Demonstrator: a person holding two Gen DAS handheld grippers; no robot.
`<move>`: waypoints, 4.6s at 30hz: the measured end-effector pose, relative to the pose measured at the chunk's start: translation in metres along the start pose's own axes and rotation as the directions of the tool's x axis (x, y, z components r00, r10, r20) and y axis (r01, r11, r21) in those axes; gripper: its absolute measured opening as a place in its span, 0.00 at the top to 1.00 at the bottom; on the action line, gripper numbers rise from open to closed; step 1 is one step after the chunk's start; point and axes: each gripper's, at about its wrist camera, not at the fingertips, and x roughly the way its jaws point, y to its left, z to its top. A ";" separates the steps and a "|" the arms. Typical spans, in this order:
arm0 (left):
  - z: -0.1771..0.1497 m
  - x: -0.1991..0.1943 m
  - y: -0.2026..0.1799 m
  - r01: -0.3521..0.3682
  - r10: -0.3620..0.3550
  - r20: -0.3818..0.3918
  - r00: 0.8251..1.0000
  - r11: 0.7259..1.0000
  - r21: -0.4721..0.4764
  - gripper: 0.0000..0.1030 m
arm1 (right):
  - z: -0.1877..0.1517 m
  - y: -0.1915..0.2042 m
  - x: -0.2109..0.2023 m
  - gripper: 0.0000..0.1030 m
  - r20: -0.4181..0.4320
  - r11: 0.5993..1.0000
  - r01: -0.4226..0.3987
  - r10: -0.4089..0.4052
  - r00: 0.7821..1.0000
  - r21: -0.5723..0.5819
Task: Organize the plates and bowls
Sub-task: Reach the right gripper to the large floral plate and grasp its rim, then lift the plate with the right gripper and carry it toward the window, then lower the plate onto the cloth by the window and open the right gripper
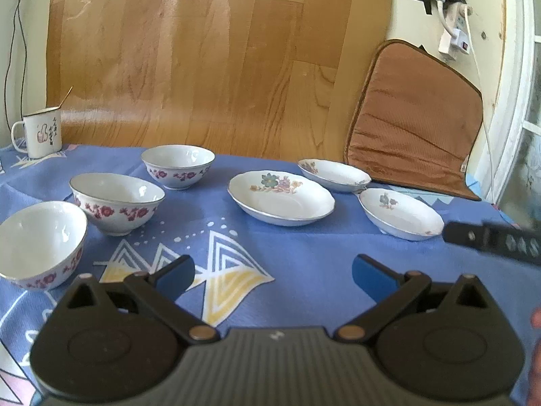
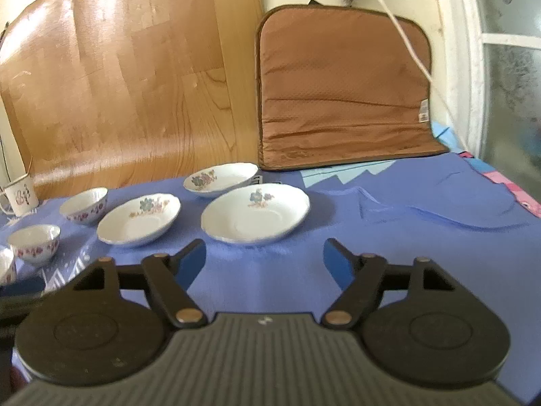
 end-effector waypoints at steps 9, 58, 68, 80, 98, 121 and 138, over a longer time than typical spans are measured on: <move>0.002 0.002 0.012 0.022 -0.023 -0.012 1.000 0.997 -0.070 0.00 | 0.030 0.003 0.041 0.53 -0.039 0.999 -0.004 0.006 0.999 0.046; 0.004 -0.011 0.037 0.009 0.010 0.091 0.996 0.978 -0.210 0.07 | 0.019 0.049 0.042 0.87 -0.352 0.947 -0.320 0.300 0.887 0.003; 0.003 -0.002 0.026 0.138 -0.137 0.019 0.990 0.979 -0.149 0.08 | -0.017 -0.005 -0.003 0.87 -0.336 0.928 -0.338 0.371 0.866 0.155; 0.001 0.005 0.025 0.204 -0.214 -0.044 0.976 0.966 -0.158 0.29 | -0.025 0.002 -0.005 0.78 -0.275 0.933 -0.336 0.360 0.891 0.131; -0.003 0.011 0.014 0.314 -0.332 -0.145 0.932 0.940 -0.131 0.61 | -0.040 -0.008 -0.012 0.63 -0.186 0.909 -0.399 0.416 0.890 0.124; 0.015 0.017 -0.074 0.400 -0.394 -0.204 0.896 0.916 -0.015 0.86 | -0.036 -0.080 -0.057 0.84 -0.092 0.953 -0.214 0.238 0.967 0.213; -0.002 0.050 -0.193 0.541 -0.485 -0.336 0.807 0.836 0.092 0.84 | -0.047 -0.159 -0.086 0.84 -0.077 0.958 0.009 0.013 0.997 0.286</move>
